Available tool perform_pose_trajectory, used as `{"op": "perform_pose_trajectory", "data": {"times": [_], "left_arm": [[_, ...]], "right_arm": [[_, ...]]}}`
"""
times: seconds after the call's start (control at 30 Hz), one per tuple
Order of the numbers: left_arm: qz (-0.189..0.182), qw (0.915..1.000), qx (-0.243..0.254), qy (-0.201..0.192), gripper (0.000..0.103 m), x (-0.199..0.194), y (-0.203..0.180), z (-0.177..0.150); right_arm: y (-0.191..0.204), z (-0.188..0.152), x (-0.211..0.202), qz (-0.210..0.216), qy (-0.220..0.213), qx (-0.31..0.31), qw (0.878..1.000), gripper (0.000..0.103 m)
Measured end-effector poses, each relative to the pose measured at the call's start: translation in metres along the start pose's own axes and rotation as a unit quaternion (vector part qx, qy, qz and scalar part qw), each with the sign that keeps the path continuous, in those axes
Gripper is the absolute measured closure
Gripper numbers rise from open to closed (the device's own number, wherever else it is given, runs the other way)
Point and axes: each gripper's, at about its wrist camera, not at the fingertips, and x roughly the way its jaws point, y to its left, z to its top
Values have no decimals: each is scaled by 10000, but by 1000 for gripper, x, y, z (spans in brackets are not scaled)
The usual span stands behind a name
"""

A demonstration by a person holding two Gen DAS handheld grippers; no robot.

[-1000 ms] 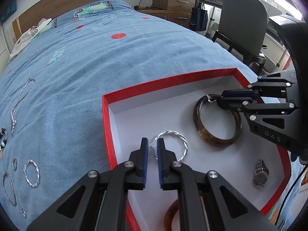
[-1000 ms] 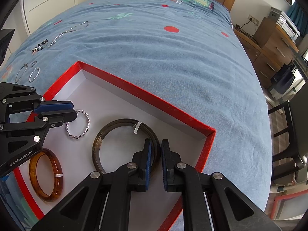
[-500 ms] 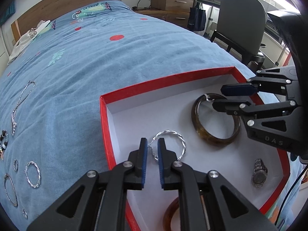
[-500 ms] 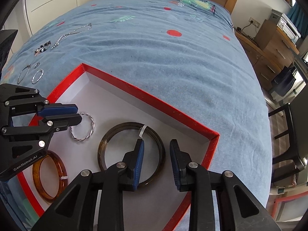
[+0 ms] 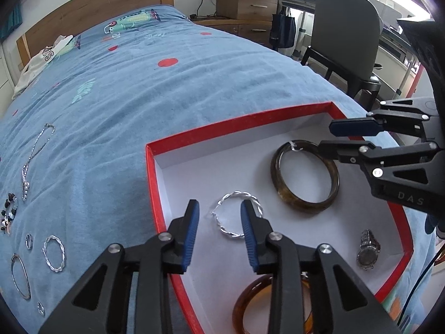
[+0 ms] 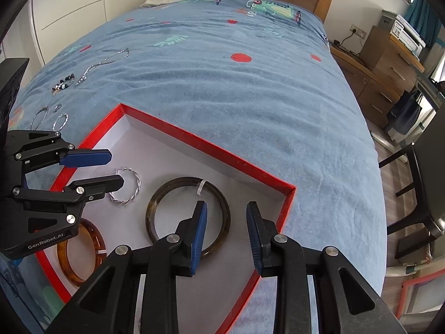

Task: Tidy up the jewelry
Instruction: 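Lift both open tools away from the red box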

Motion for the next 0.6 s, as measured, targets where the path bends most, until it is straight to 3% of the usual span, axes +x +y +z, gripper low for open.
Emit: {"op": "perform_pose_trajectory", "data": {"times": [0.6], "left_arm": [[2, 9999, 75, -111, 72, -17, -6, -2]], "right_arm": [[-6, -12, -18, 21, -131, 362, 9993, 74]]}}
